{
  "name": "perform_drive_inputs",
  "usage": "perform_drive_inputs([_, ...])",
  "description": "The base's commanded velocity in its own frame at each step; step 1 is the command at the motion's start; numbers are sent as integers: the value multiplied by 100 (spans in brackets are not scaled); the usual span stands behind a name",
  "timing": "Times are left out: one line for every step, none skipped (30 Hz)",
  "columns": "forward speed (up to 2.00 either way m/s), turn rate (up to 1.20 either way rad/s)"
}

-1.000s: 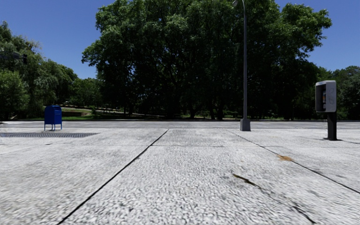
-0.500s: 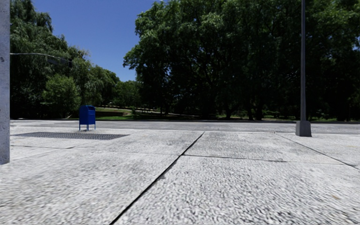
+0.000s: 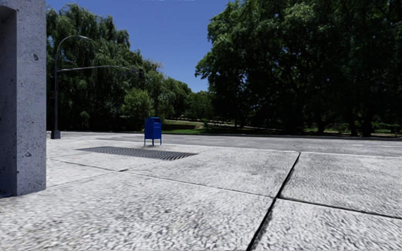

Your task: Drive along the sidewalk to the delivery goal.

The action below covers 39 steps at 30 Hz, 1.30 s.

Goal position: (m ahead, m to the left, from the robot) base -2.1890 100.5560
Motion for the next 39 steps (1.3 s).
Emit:
perform_drive_inputs([200,52])
perform_drive_inputs([200,51])
perform_drive_inputs([200,51])
perform_drive_inputs([200,51])
perform_drive_inputs([200,51])
perform_drive_inputs([200,50])
perform_drive_inputs([200,50])
perform_drive_inputs([200,50])
perform_drive_inputs([200,50])
perform_drive_inputs([200,49])
perform_drive_inputs([200,48])
perform_drive_inputs([200,48])
perform_drive_inputs([200,48])
perform_drive_inputs([200,48])
perform_drive_inputs([200,48])
perform_drive_inputs([200,48])
perform_drive_inputs([200,48])
perform_drive_inputs([200,48])
perform_drive_inputs([200,48])
perform_drive_inputs([200,48])
perform_drive_inputs([200,48])
perform_drive_inputs([200,48])
perform_drive_inputs([200,48])
perform_drive_inputs([200,48])
perform_drive_inputs([200,48])
perform_drive_inputs([200,48])
perform_drive_inputs([200,48])
perform_drive_inputs([200,48])
perform_drive_inputs([200,48])
perform_drive_inputs([200,48])
perform_drive_inputs([200,48])
perform_drive_inputs([200,48])
perform_drive_inputs([200,48])
perform_drive_inputs([200,48])
perform_drive_inputs([200,48])
perform_drive_inputs([200,48])
perform_drive_inputs([200,48])
perform_drive_inputs([200,48])
perform_drive_inputs([200,48])
